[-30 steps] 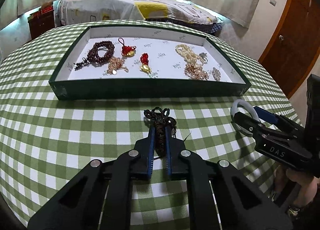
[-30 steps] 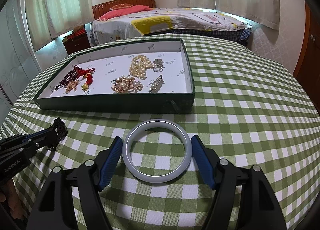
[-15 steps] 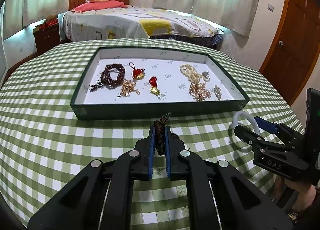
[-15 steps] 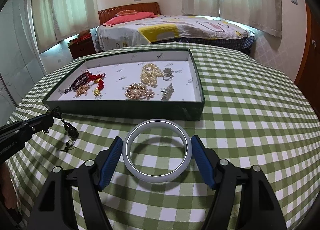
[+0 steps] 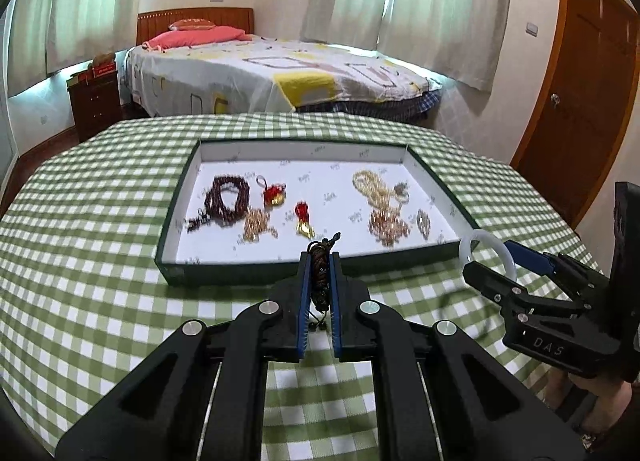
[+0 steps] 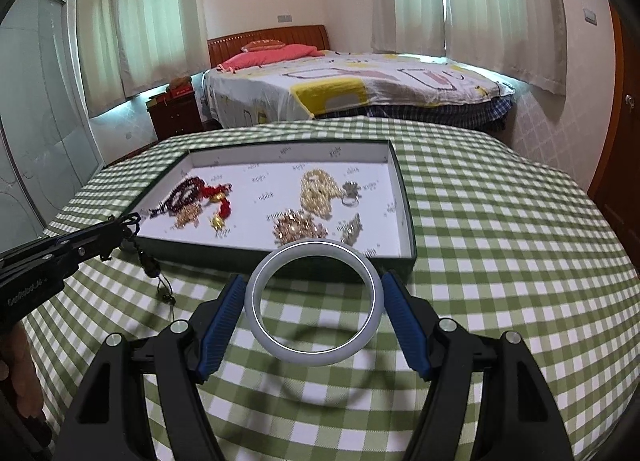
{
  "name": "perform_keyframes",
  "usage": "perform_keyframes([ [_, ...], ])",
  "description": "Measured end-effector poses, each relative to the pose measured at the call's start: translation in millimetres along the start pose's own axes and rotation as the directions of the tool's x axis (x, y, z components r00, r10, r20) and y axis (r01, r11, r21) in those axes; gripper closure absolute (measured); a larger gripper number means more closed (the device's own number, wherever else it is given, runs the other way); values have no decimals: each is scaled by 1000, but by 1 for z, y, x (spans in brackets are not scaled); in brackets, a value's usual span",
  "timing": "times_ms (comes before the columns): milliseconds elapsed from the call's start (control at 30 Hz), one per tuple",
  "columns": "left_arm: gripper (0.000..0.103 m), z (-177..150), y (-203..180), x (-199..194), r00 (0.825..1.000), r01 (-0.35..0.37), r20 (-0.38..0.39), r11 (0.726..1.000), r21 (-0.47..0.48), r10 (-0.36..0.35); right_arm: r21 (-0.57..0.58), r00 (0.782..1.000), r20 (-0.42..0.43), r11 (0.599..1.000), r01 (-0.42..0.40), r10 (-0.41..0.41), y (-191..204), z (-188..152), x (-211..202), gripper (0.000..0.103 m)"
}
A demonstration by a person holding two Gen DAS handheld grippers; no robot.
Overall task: Organize jewelry
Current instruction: 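Carry the black necklace and jade bangle into the tray while both tools open to release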
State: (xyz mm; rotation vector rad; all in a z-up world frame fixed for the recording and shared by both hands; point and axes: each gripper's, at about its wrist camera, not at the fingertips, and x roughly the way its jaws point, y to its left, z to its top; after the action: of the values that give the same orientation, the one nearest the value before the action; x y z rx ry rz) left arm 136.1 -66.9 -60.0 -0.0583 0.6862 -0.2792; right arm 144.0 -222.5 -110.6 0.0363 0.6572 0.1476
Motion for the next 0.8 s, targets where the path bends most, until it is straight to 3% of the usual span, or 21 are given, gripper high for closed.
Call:
perform_keyframes([
  [433, 94, 60, 7, 4, 993, -22, 117, 1000, 21, 20, -55, 995, 99, 998, -26, 31, 20, 62, 13, 35],
  [800, 94, 98, 24, 48, 985, -97, 144, 995, 33, 91, -84, 989, 142, 996, -36, 48, 37, 110, 54, 35],
])
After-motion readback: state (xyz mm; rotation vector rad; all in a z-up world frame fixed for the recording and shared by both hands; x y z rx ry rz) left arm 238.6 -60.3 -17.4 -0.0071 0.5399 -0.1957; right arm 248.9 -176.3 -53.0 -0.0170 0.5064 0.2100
